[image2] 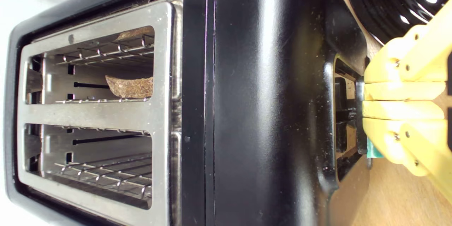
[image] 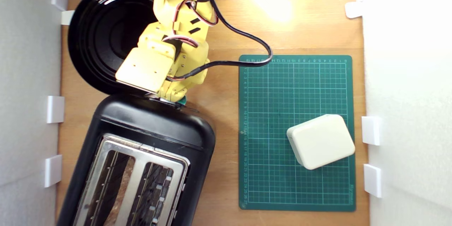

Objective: Start toaster

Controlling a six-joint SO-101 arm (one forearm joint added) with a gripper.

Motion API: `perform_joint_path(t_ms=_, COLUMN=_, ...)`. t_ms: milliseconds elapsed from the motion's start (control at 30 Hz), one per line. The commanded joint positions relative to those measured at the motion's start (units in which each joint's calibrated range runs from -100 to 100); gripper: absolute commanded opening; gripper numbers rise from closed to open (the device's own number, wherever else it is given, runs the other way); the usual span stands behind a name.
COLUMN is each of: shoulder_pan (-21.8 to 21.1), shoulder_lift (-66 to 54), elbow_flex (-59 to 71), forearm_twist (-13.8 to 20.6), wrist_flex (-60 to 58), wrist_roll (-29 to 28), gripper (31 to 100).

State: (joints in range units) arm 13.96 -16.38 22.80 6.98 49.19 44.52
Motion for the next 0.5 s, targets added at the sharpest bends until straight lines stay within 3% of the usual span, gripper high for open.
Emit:
perform_joint_path(t_ms=0, shoulder_pan=0.6, shoulder_lift=2.1, elbow_flex=0.2, forearm_twist=0.8, wrist_flex=-0.4, wrist_roll=0.2, gripper=31.4)
perform_joint_path(t_ms=467, shoulder_pan=-1.3, shoulder_lift=7.0, elbow_flex=0.2, forearm_twist=0.8, wrist_flex=-3.2, wrist_roll=0.4, gripper=31.4)
